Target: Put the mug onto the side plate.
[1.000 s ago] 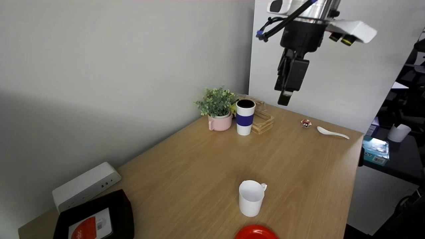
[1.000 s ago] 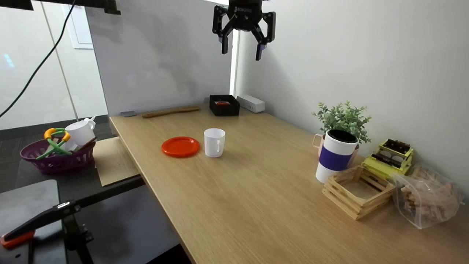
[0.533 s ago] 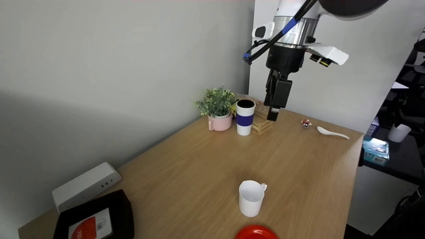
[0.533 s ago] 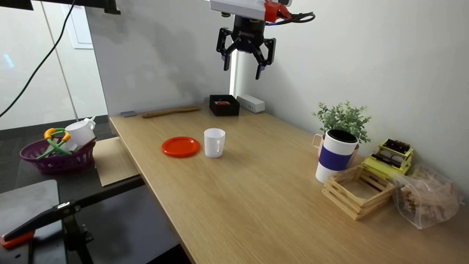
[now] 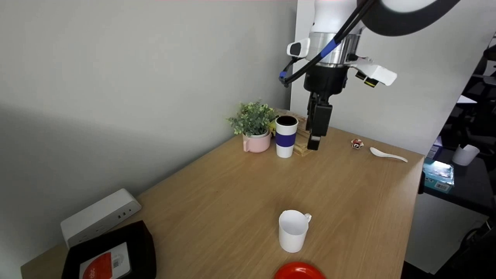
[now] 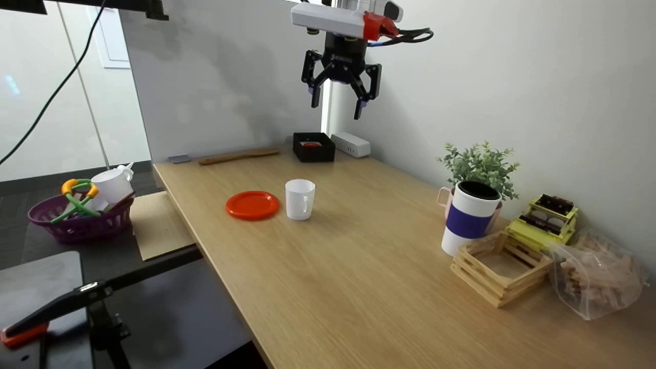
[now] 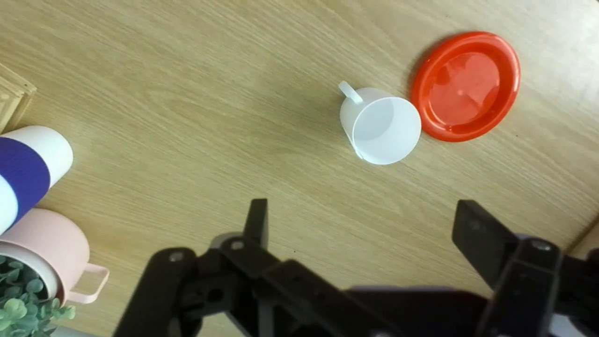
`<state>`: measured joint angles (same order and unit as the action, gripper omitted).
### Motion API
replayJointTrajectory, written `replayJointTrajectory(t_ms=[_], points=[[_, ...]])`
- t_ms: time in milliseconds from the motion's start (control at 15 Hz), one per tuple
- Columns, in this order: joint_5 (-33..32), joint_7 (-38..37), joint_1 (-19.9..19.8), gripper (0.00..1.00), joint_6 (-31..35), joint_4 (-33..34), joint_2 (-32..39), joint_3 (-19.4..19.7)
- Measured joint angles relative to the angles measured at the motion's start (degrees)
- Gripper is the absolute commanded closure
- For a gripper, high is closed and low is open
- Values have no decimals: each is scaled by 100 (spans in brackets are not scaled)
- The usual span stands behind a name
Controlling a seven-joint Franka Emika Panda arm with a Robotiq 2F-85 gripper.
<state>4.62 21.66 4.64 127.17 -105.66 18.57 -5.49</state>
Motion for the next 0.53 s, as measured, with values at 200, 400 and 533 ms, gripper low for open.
replayJointTrajectory(t_ms=[200, 400, 533], points=[[-245, -279, 107, 0, -243, 382, 422, -67], [-418, -396, 215, 0, -652, 936, 920, -127], [-456, -397, 269, 0, -1005, 1400, 1299, -161]])
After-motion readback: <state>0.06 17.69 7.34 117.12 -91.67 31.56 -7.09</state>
